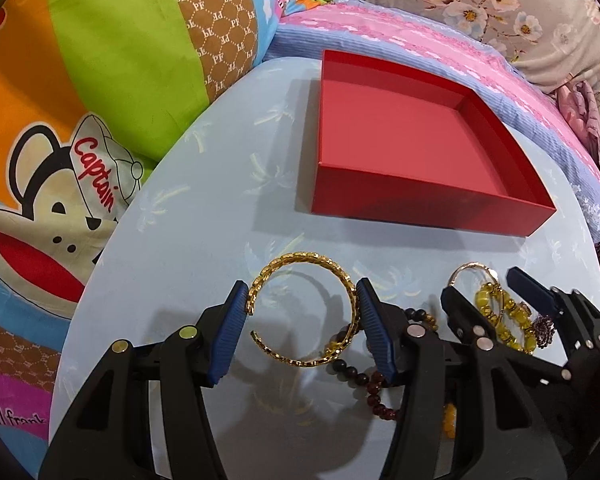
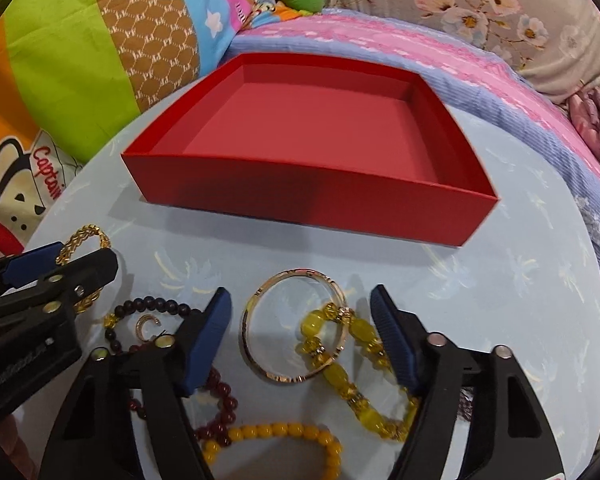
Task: Organize jewelry
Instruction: 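Grasp the twisted gold bangle with the left tool while the right tool grasps the thin gold bangle, then carry both bangles into the red box and open both tools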
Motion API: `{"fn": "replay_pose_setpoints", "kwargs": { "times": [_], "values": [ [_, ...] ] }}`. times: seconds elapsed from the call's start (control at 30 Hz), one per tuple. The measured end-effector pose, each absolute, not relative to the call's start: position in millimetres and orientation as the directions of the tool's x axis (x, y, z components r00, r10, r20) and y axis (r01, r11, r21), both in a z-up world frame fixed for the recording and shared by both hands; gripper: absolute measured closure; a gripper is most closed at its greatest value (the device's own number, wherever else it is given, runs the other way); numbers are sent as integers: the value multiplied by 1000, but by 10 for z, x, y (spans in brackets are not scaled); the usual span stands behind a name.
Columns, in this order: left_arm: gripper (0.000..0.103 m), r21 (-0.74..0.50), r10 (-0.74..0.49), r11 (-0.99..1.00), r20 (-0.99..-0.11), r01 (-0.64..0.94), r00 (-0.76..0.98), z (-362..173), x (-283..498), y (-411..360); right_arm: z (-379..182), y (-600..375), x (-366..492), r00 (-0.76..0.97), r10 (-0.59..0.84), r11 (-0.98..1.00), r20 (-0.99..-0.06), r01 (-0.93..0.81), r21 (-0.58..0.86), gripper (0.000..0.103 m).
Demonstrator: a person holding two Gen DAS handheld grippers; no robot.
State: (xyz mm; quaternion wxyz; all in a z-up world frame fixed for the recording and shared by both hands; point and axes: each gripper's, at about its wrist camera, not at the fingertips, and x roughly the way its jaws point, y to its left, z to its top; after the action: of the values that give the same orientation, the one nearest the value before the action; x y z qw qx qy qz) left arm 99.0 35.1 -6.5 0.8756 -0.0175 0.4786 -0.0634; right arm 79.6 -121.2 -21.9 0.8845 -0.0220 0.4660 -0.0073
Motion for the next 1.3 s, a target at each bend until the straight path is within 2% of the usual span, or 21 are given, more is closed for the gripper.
{"fn": "replay_pose_setpoints", "kwargs": {
  "times": [0.17, 0.57, 0.83, 1.1, 1.3],
  "values": [
    [50, -96, -129, 991, -844, 90, 520, -125, 998, 368, -261, -1205, 765, 580, -7, 999, -815, -39, -36, 51],
    [50, -104, -150, 988, -830, 115, 538, -2, 875, 315, 43, -1374, 494, 608, 68, 997, -791, -24, 67, 51],
    [50, -108, -194, 978, -795, 181, 575, 346, 845, 140, 368, -1532, 410, 644, 84, 994, -760, 1, 110, 51],
    [50, -116, -265, 956, -740, 271, 618, 792, 1549, -226, 801, -1805, 1102, 702, 66, 995, -709, 4, 97, 51],
    [50, -88, -254, 954, -747, 288, 614, 748, 2471, -476, 829, -2087, 2148, 676, 76, 991, -733, 30, 130, 51]
  ]
}}
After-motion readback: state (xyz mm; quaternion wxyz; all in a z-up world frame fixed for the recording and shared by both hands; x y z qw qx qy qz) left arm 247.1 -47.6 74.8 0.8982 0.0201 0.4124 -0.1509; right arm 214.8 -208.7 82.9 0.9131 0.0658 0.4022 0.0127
